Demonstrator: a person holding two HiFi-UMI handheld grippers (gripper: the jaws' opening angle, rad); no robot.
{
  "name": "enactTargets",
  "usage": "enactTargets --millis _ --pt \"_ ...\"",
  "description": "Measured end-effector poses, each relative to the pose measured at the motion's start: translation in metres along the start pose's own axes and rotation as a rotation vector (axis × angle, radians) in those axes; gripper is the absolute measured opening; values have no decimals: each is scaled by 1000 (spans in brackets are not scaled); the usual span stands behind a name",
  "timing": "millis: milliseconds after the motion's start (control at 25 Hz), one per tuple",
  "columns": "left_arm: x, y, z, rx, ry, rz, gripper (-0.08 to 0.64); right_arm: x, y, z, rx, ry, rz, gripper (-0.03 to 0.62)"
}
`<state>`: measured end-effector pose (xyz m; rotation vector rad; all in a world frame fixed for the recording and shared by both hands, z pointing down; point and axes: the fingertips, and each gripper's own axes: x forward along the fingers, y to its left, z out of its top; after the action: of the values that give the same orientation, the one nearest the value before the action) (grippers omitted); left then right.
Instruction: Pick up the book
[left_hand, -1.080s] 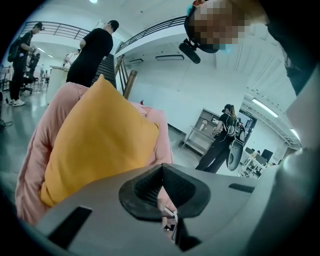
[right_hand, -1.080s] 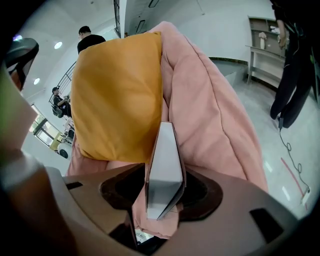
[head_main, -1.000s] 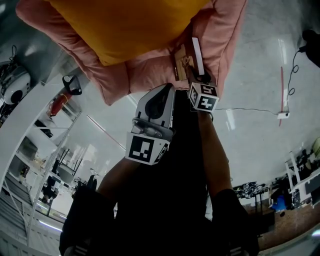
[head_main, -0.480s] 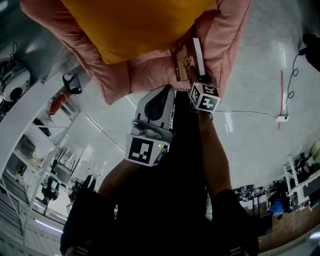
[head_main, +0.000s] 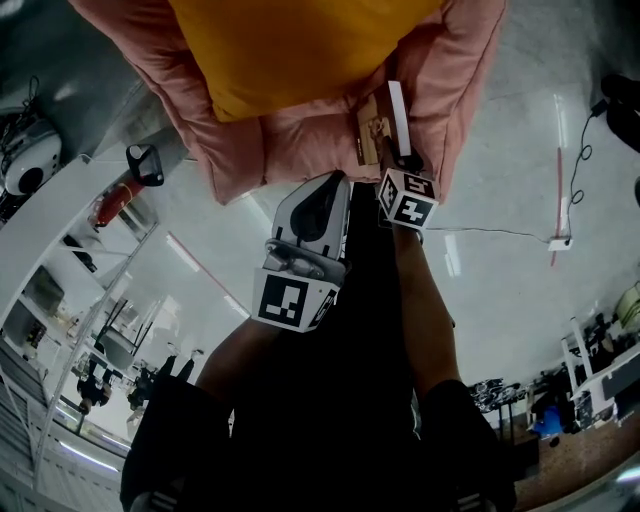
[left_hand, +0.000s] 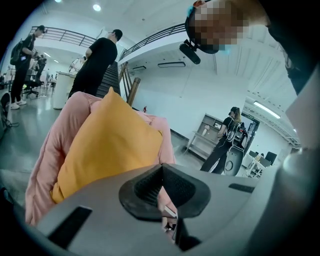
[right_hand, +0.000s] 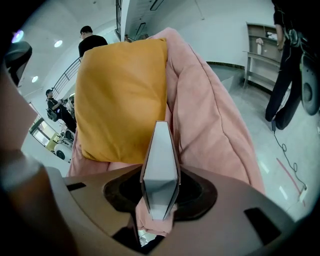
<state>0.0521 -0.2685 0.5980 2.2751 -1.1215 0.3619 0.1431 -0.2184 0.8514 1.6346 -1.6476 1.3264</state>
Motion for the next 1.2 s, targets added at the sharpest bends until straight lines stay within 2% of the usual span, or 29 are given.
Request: enactTargets --millis 400,840,1200 --pt "-43 -2 18 24 -60 -21 9 -35 19 2 -40 -47 -31 148" --pt "-115 -6 36 59 -129 -34 8 -96 56 -7 -93 -92 -50 147" --pt "-172 -4 55 80 -168 -56 8 -154 91 11 -119 -171 -66 146"
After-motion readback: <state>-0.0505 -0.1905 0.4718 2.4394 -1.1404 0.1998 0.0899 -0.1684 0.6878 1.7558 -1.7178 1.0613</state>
